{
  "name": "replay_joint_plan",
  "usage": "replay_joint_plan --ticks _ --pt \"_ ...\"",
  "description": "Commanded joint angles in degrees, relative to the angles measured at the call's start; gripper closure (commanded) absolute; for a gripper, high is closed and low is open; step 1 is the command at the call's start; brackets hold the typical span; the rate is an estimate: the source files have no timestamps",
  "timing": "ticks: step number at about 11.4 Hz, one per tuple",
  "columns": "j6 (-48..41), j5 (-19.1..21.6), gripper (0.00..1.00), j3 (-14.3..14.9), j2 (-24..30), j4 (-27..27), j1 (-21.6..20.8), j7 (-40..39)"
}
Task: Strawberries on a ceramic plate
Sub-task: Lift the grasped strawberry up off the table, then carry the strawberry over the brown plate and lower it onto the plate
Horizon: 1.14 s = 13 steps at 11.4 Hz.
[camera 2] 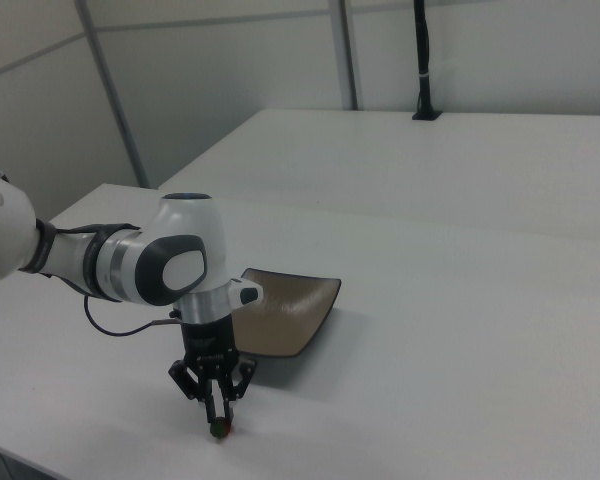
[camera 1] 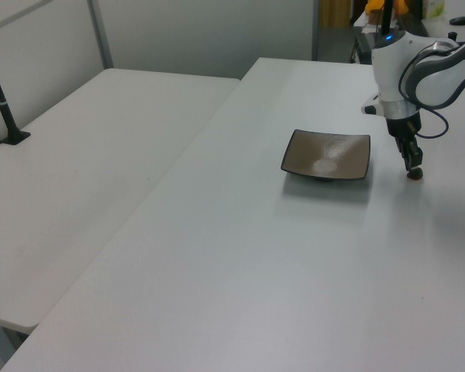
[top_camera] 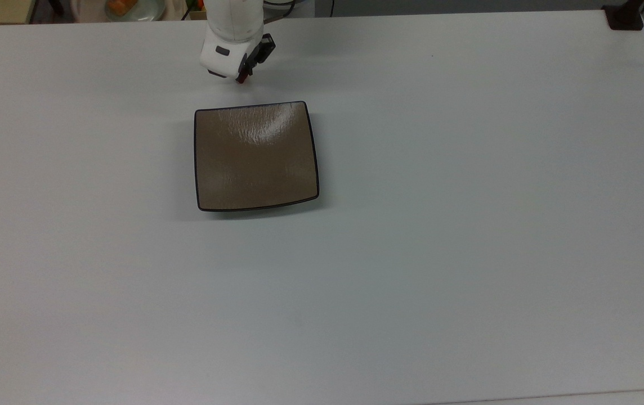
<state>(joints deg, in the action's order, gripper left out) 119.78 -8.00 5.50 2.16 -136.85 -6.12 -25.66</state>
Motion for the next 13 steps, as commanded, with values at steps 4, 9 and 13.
replay_joint_plan --ticks 4,9,13 --pt "-4.12 -0.78 0.89 0.3 2.15 1.06 -0.47 0.96" --pt "-9.8 0.0 0.89 0.21 2.85 7.36 -0.56 0.88" --pt "-14.93 0.8 0.9 0.04 3.02 14.75 -0.64 0.26"
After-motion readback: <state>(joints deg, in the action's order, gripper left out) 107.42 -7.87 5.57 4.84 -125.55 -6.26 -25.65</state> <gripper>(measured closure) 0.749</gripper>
